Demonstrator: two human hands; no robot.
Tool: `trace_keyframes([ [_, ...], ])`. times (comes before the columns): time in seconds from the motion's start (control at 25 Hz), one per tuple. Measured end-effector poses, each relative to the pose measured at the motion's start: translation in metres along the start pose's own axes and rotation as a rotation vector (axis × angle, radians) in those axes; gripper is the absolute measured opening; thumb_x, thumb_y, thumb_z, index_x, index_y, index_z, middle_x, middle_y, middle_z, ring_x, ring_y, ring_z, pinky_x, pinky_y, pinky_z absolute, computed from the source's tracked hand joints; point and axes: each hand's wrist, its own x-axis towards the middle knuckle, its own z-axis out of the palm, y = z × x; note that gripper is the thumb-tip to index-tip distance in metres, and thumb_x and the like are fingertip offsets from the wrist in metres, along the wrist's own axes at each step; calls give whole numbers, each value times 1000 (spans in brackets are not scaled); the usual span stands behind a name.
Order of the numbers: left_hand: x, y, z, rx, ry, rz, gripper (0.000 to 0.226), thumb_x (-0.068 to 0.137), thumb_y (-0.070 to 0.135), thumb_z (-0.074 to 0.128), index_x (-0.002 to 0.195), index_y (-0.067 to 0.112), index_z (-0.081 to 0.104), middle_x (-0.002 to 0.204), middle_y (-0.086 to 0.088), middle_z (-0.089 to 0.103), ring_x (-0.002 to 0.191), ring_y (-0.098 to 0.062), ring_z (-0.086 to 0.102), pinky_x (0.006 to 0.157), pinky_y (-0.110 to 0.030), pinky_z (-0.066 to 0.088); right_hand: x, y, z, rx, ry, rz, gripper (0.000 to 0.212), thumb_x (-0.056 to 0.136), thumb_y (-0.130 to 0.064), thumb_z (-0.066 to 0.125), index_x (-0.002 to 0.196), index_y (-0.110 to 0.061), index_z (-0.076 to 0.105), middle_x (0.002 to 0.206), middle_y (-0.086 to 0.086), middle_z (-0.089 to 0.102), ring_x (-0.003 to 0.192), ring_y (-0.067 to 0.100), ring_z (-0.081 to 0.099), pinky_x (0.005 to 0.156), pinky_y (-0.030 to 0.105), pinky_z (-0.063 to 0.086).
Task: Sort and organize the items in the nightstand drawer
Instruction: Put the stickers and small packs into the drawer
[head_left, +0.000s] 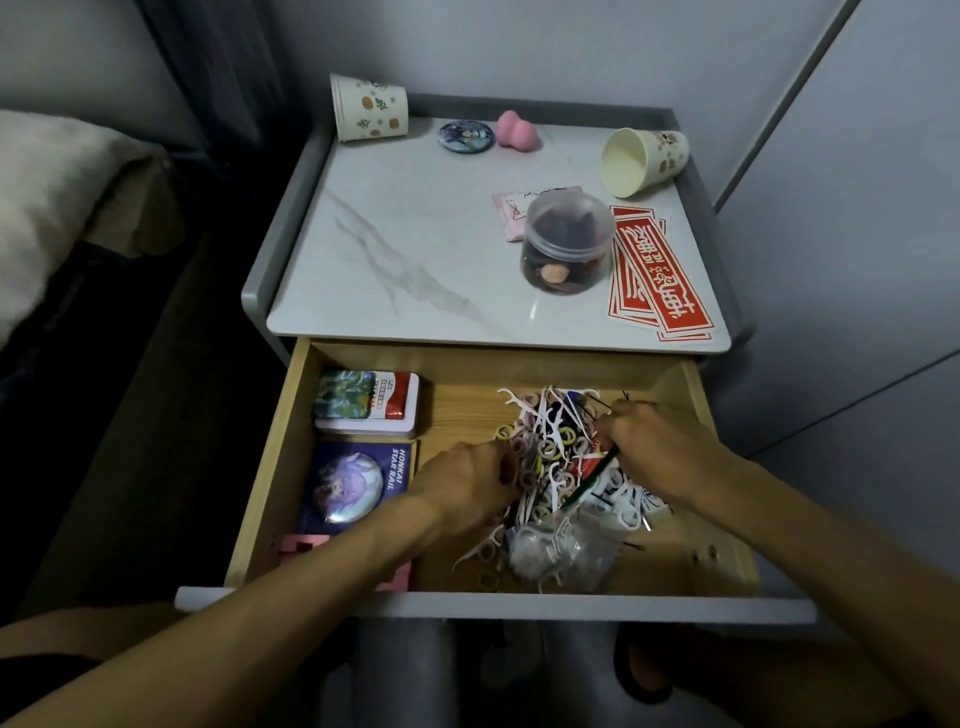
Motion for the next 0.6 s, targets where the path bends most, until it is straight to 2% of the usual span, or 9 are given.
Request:
trace_keyframes([
  [0.12,2,2,-5,75,118,-64,39,91,36,58,123,15,50,119,-13,61,104,-33,60,80,-34,45,5,-1,-6,-7,33,68,27,83,0,58,104,-17,64,102,3,62,94,23,64,73,32,48],
  [0.24,3,2,-4,-1,27,-104,48,90,40,60,128,15,45,123,-14,59,104,-31,59,79,-34,44,9,-1,-12,-33,63,95,21,85,-2,59,99,-19,62,98,3,64,92,24,66,68,29,40],
  [0.4,4,4,-2,-167,-94,-71,47,93,39,61,131,16,43,124,-9,61,91,-18,59,66,-23,44,13,1,-10,100,29,-25,33,82,-1,61,79,-30,48,91,-4,61,87,19,63,69,32,48],
  [0.48,3,6,-4,-152,-75,-61,45,94,37,60,130,16,44,124,-11,61,93,-21,60,70,-25,44,11,-3,-5,70,35,-59,28,84,-4,63,83,-30,53,95,-5,60,88,18,62,71,33,50],
  [0.6,-2,10,-6,64,81,-31,48,92,32,60,134,15,44,124,-13,55,105,-32,59,81,-35,45,6,-2,-8,58,102,-48,21,84,-7,66,94,-25,59,99,-3,56,87,19,62,71,32,50],
])
